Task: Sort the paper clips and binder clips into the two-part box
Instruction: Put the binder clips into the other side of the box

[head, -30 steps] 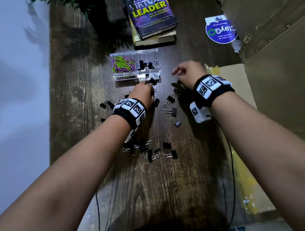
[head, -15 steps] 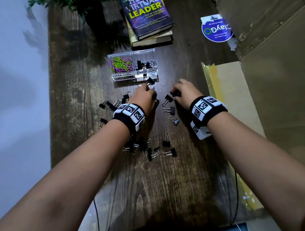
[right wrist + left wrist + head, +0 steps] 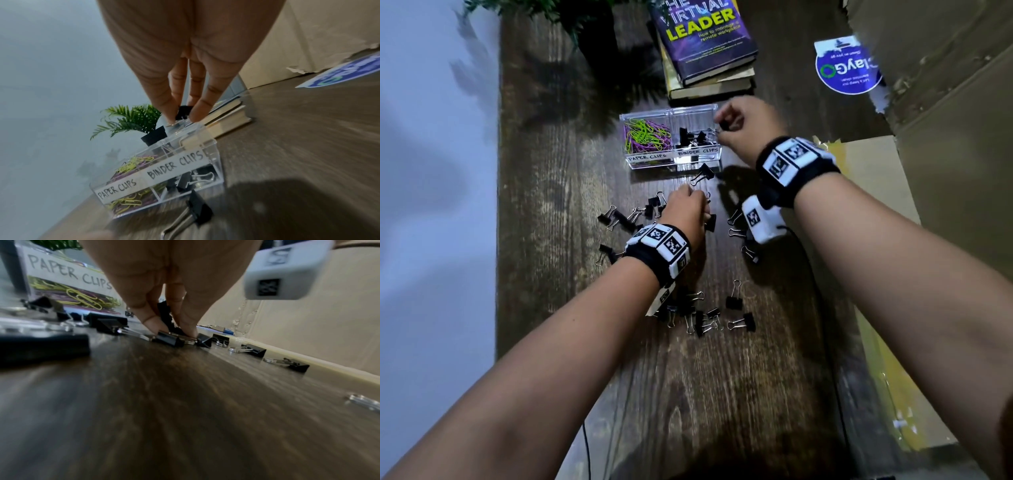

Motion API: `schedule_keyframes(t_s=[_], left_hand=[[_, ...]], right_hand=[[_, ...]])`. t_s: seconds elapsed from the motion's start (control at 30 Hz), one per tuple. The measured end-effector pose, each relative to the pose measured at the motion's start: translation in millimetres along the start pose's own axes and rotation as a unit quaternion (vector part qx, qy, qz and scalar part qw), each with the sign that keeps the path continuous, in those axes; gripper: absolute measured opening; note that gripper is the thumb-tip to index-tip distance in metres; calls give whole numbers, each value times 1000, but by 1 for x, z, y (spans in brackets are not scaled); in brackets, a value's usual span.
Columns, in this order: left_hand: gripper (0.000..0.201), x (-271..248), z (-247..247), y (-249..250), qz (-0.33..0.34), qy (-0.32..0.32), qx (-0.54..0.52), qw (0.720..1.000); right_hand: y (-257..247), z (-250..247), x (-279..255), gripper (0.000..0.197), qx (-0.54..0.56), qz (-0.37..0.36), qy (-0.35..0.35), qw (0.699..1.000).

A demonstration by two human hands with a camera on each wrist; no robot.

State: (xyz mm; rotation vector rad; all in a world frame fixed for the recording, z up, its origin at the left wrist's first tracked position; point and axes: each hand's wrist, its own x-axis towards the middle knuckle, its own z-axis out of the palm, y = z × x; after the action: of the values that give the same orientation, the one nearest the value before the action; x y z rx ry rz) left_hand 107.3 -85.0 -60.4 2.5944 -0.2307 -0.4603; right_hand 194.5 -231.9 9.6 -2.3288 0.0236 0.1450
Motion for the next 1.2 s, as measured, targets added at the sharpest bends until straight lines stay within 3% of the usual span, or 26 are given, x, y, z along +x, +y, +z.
schedule_keyframes(t_s=[0.17, 0.27, 0.43, 0.53, 0.67, 0.8, 0.97, 1.07, 1.2], left_hand=[[14, 0, 1, -3, 5, 5, 16, 1000], [13, -1, -7, -1, 3, 12, 1, 1000], [7, 25, -43, 7, -18, 100, -60, 993], [8, 53, -66, 16, 10, 137, -63, 989], [16, 82, -81, 24, 33, 120, 11, 992], [20, 87, -78, 24, 55, 81, 47, 994], [24, 52, -63, 27, 95, 144, 58, 983], [28, 20, -38, 25, 93, 65, 42, 993], [46, -2, -8, 18, 63, -51, 88, 993]], right_hand=[[-17, 17, 30, 21, -86, -13, -33, 996], [-15, 18, 31, 27, -53, -1, -37, 998], [-3, 2, 4, 24, 26, 25, -10, 999], [10, -1, -28, 25, -44, 53, -94, 993], [30, 10, -67, 29, -180, 27, -206, 962], [45, 19, -81, 34, -182, 9, -186, 965], [51, 16, -87, 27, -167, 18, -148, 975], [53, 11, -98, 32, -142, 42, -116, 982], [55, 11, -119, 23, -142, 52, -122, 981]])
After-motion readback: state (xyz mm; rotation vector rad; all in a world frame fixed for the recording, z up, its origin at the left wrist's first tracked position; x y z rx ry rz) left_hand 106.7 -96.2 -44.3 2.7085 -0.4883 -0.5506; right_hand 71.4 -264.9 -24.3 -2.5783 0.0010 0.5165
